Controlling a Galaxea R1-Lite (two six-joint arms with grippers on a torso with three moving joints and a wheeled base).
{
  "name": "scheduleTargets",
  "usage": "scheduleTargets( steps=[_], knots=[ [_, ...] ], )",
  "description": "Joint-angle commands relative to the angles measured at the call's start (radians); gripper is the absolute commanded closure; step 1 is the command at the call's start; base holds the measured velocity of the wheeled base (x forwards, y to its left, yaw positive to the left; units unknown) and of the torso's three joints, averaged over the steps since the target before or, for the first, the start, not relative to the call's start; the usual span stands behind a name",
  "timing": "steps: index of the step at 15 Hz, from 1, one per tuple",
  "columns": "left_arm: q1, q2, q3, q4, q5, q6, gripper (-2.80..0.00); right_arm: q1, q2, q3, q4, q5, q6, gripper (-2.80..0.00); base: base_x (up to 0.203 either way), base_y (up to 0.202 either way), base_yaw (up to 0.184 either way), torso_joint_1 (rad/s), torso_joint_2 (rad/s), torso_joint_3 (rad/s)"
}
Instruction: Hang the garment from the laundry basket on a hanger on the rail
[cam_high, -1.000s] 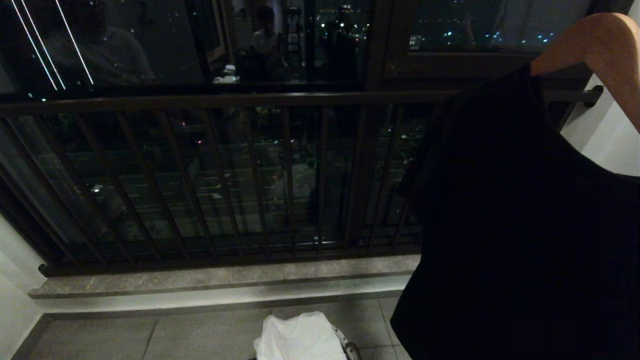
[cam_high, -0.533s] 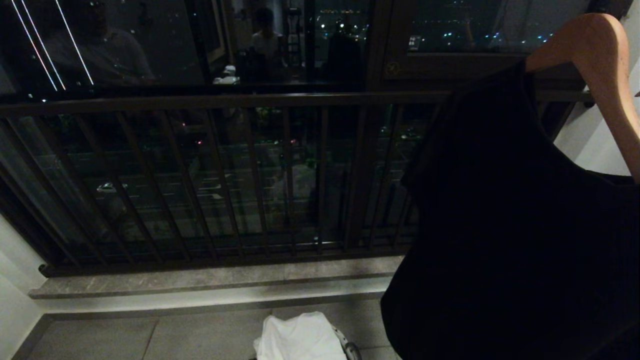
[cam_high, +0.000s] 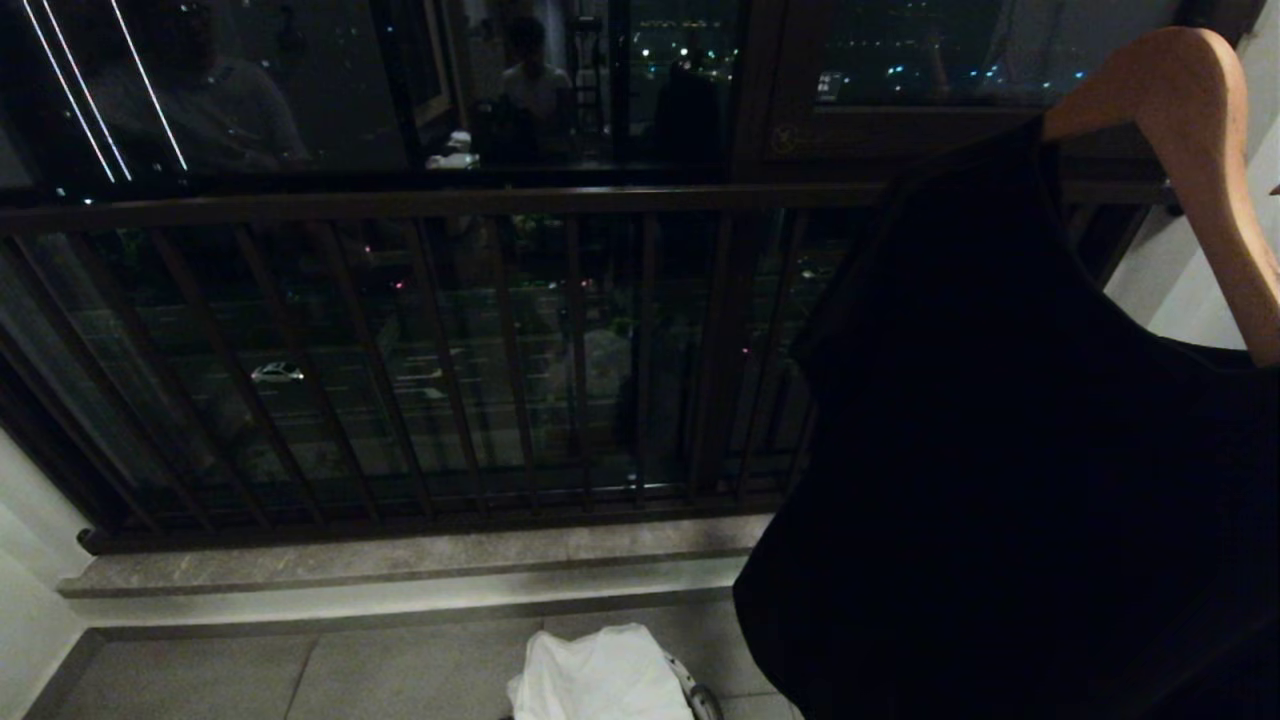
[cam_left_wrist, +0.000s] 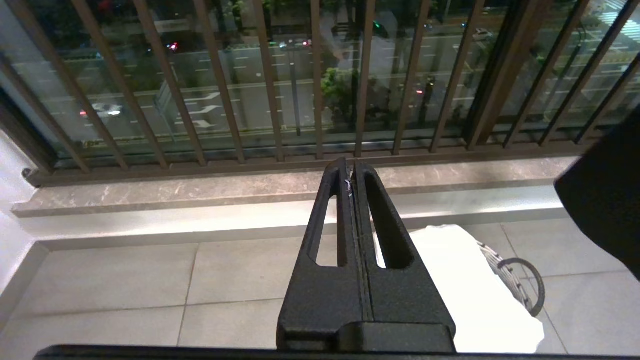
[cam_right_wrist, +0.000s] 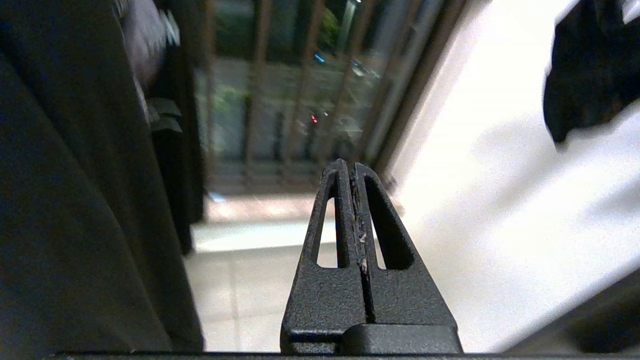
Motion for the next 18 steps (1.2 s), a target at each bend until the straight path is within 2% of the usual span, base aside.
scheduleTargets(
  steps=[1,3,7,10,18],
  knots=[
    [0.0,0.001,0.0,0.0,0.0,0.0,0.0,-0.013,-0.111,0.09,0.002,0.001,-0.011,0.0,0.0,0.0,0.0,0.0,0.0,0.0],
    [0.0,0.001,0.0,0.0,0.0,0.0,0.0,-0.02,-0.18,0.221,-0.015,0.04,-0.019,0.0,0.0,0.0,0.0,0.0,0.0,0.0],
    [0.0,0.001,0.0,0.0,0.0,0.0,0.0,-0.023,-0.19,0.344,-0.079,0.251,0.008,0.0,0.0,0.0,0.0,0.0,0.0,0.0],
    [0.0,0.001,0.0,0.0,0.0,0.0,0.0,-0.023,-0.19,0.364,-0.076,0.274,0.031,0.0,0.0,0.0,0.0,0.0,0.0,0.0],
    [0.0,0.001,0.0,0.0,0.0,-0.002,0.0,-0.023,-0.19,0.367,-0.08,0.274,0.052,0.0,0.0,0.0,0.0,0.0,0.0,0.0]
  ],
)
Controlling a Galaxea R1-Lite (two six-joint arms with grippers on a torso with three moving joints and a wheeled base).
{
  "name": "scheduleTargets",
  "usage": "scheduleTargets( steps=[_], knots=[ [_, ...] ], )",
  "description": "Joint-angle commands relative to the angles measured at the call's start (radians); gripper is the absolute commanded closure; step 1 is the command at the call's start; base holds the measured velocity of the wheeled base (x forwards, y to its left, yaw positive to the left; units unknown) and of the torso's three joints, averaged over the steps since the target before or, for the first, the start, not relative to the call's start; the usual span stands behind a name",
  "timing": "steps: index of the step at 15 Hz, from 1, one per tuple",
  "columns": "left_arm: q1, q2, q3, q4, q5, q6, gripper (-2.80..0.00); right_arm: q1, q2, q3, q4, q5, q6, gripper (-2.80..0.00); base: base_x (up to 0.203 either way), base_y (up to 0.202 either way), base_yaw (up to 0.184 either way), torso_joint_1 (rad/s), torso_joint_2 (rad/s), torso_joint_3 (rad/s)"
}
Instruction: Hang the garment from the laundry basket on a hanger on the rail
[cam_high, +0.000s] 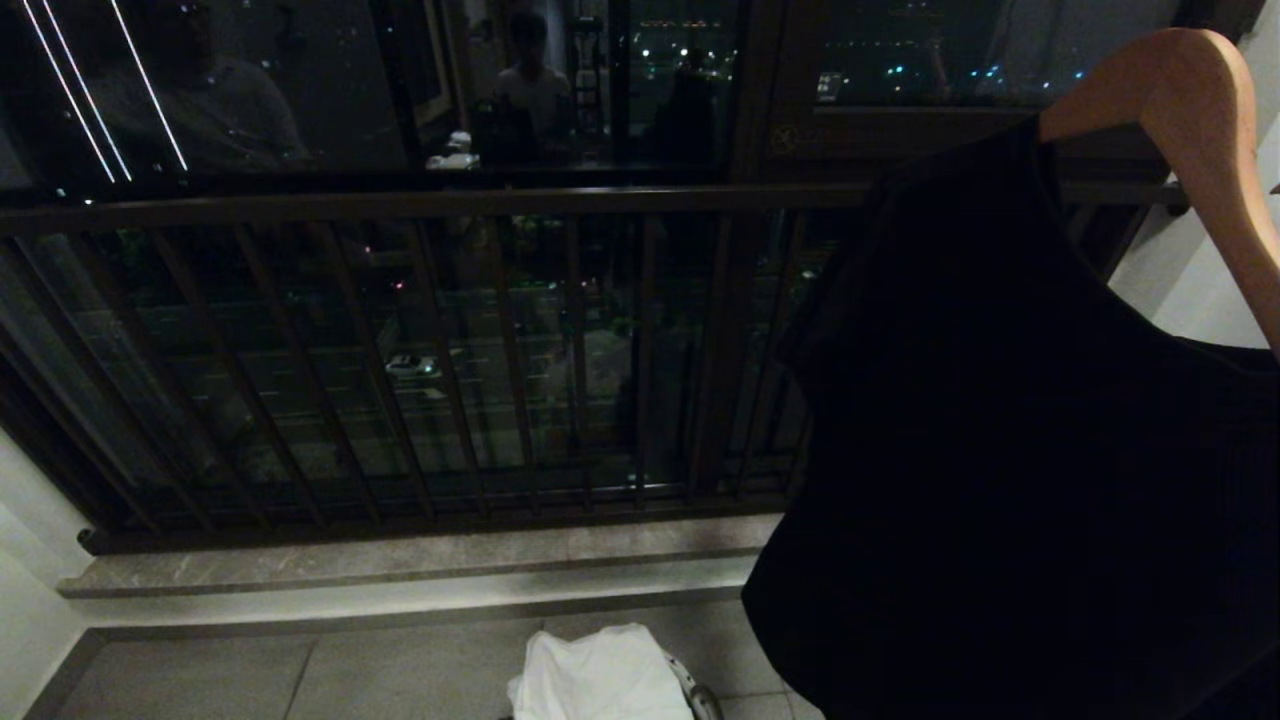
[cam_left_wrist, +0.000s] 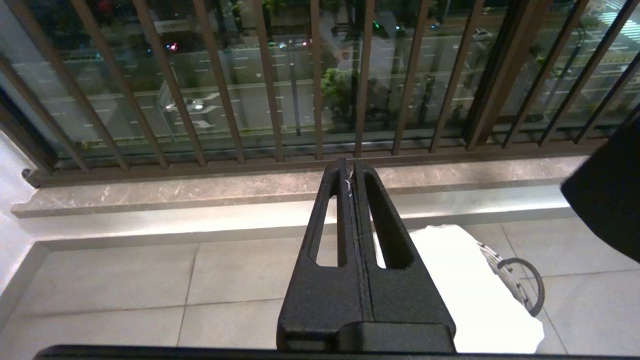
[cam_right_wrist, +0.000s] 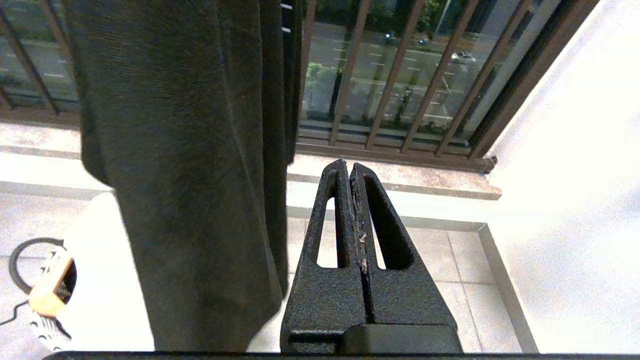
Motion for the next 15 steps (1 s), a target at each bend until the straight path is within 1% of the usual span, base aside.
scheduleTargets(
  steps=[1,3,4,13,15],
  knots=[
    [0.0,0.001,0.0,0.0,0.0,0.0,0.0,0.0,0.002,0.0,0.001,0.003,-0.003,0.0,0.0,0.0,0.0,0.0,0.0,0.0],
    [-0.001,0.001,0.0,0.0,0.0,0.0,0.0,0.0,0.003,0.0,0.001,0.006,-0.005,0.0,-0.03,0.017,0.004,0.001,0.0,0.001],
    [-0.001,0.001,0.0,0.0,0.0,0.0,0.0,0.0,0.002,0.0,0.001,0.006,-0.006,0.0,-0.162,0.105,0.006,0.03,0.01,-0.007],
    [0.0,0.001,0.0,0.0,0.0,0.0,0.0,0.001,0.002,0.001,0.001,0.004,0.004,0.0,-0.193,0.188,0.001,0.0,0.0,0.004],
    [0.0,0.001,0.0,0.001,0.0,0.0,0.0,0.001,0.002,0.001,0.001,0.004,0.004,0.0,-0.046,0.055,0.002,-0.003,0.0,0.001]
  ],
)
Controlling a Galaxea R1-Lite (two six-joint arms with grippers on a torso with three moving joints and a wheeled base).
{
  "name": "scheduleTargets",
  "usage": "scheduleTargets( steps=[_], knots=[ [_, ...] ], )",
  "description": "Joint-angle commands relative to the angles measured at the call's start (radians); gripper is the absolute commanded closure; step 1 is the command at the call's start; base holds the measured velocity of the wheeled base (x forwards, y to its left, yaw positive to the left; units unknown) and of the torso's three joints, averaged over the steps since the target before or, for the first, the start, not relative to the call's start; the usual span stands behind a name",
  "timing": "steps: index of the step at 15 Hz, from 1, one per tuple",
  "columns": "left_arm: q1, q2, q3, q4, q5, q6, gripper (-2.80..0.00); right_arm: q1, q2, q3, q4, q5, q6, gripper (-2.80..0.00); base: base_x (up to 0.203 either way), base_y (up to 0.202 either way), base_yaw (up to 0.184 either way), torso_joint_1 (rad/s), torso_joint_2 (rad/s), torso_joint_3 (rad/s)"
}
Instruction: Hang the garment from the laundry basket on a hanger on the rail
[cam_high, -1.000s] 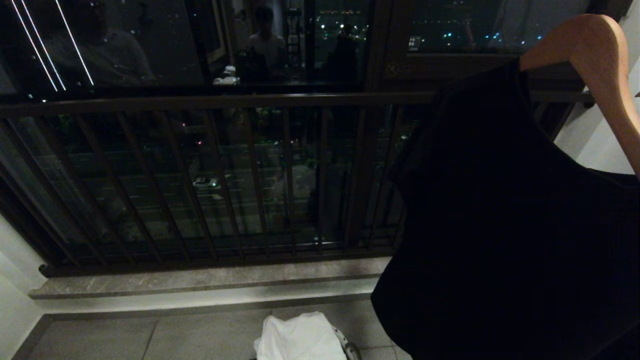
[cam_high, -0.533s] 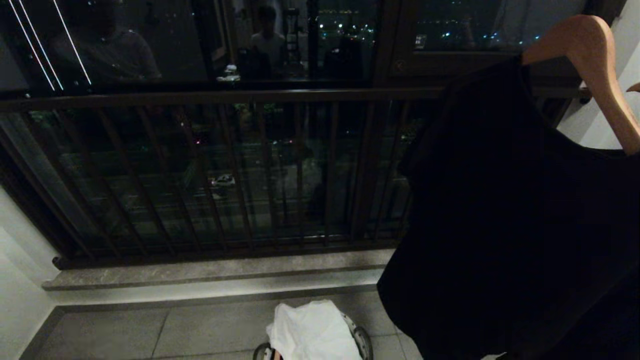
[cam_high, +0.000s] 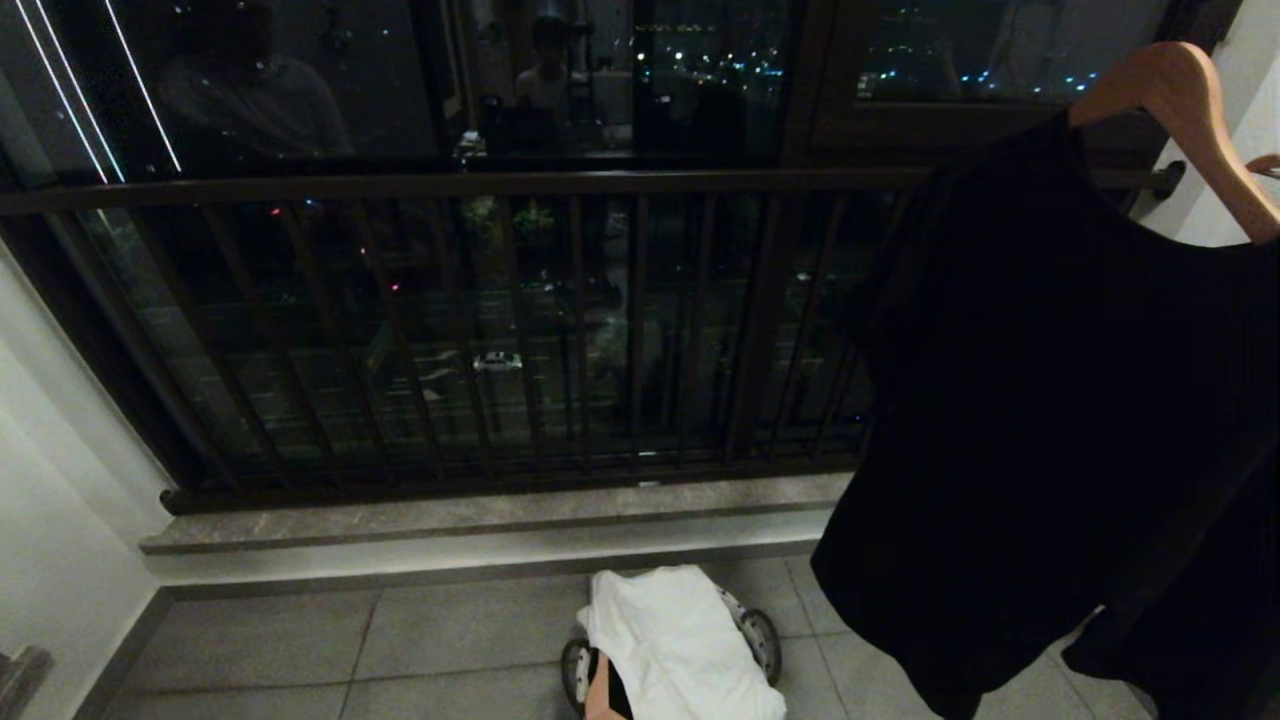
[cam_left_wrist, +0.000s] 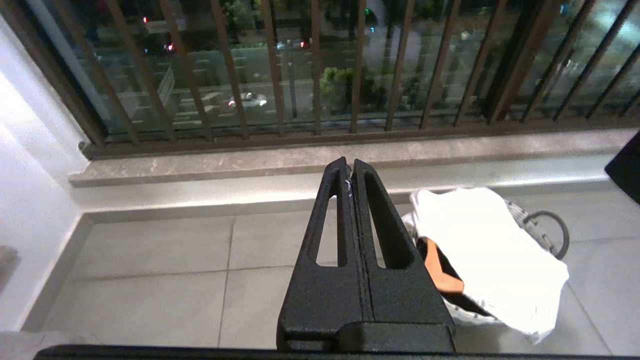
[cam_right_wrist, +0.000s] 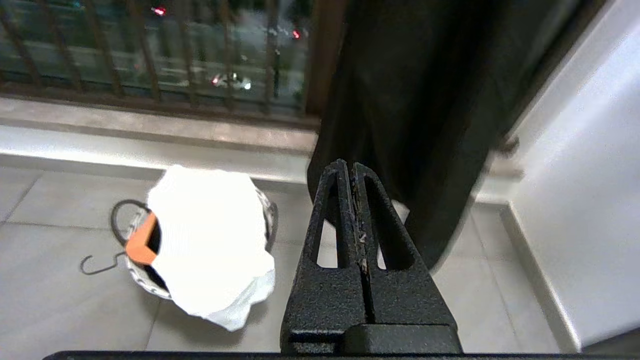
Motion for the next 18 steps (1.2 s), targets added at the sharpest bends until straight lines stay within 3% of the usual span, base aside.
scheduleTargets(
  steps=[1,13,18],
  knots=[
    [0.0,0.001,0.0,-0.001,0.0,0.0,0.0,0.0,0.002,0.001,0.001,0.0,-0.001,0.0,0.0,0.0,0.0,0.0,0.0,0.0],
    [0.0,0.001,0.0,0.0,0.0,0.0,0.0,0.0,0.002,0.001,0.0,0.002,-0.008,0.0,0.0,0.0,0.0,0.0,0.0,0.0],
    [0.0,0.001,0.0,-0.001,0.0,0.0,0.0,0.0,0.002,0.001,0.0,0.002,-0.01,0.0,0.001,-0.012,0.105,0.002,0.0,0.002]
  ],
)
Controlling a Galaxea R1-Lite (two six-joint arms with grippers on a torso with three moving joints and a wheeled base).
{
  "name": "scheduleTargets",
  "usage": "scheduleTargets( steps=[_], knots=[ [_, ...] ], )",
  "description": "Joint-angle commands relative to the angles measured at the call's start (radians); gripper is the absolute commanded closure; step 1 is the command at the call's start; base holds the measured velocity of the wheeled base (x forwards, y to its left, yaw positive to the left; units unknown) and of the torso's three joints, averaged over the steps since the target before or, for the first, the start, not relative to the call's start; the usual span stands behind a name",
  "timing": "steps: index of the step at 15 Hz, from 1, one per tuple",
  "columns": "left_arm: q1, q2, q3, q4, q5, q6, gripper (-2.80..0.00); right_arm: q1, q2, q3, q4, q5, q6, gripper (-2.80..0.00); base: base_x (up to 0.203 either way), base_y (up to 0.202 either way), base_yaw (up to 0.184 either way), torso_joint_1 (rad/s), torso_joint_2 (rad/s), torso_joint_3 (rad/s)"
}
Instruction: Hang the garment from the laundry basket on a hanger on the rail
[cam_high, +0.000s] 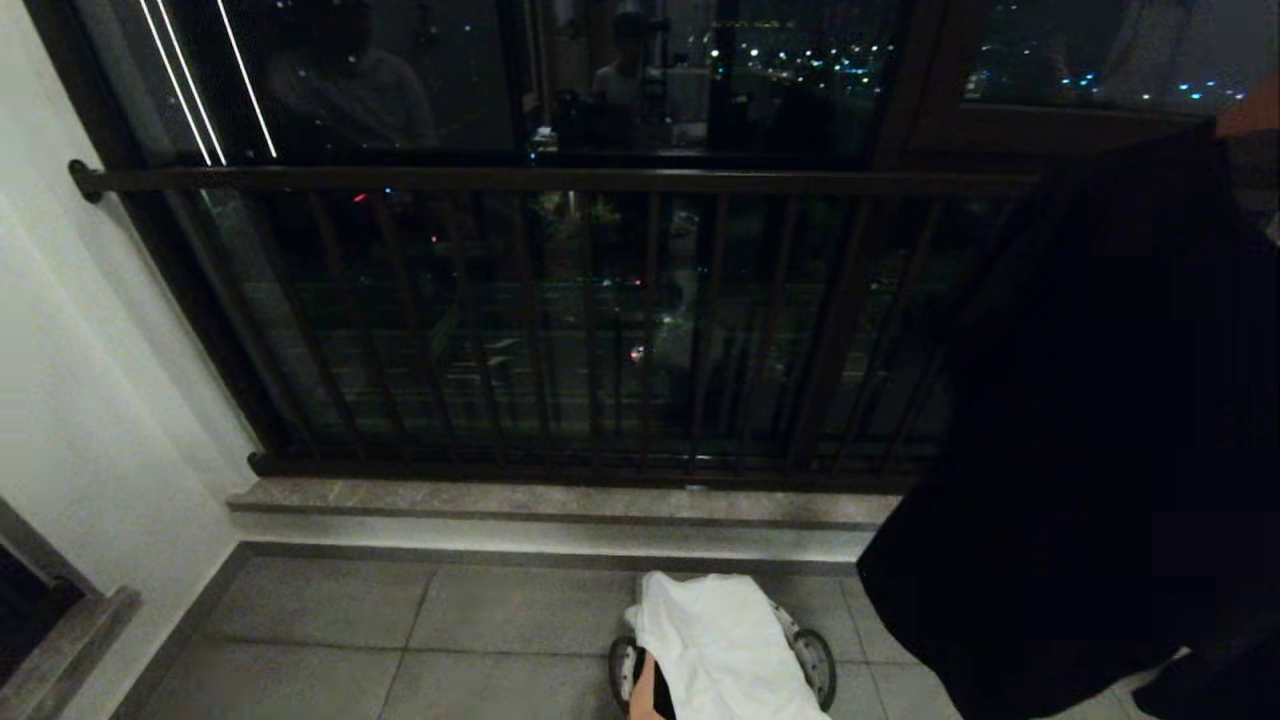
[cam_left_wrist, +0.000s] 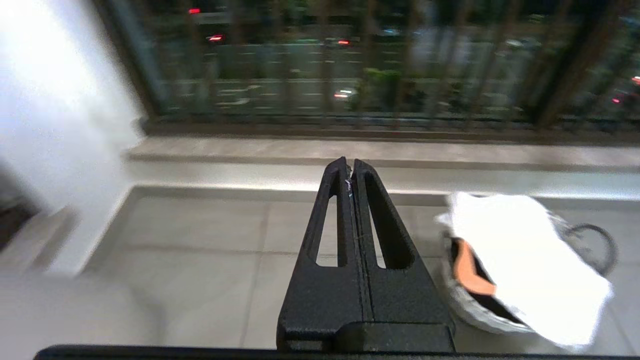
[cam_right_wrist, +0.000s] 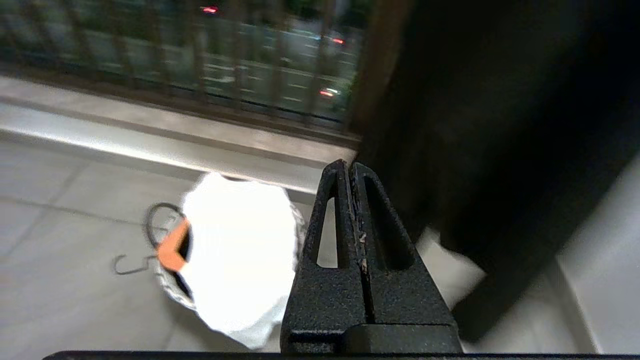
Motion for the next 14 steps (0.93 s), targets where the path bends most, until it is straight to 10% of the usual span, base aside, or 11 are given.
scheduleTargets(
  steps=[1,14],
  knots=[
    [0.0,0.001,0.0,0.0,0.0,0.0,0.0,0.0,0.002,0.0,0.0,0.001,-0.001,0.0,-0.005,-0.008,0.104,0.005,0.0,0.001],
    [0.0,0.001,0.0,0.0,0.0,0.0,0.0,0.0,0.002,0.0,0.002,0.001,0.009,0.0,0.0,0.0,0.006,-0.01,0.03,0.013]
  ],
)
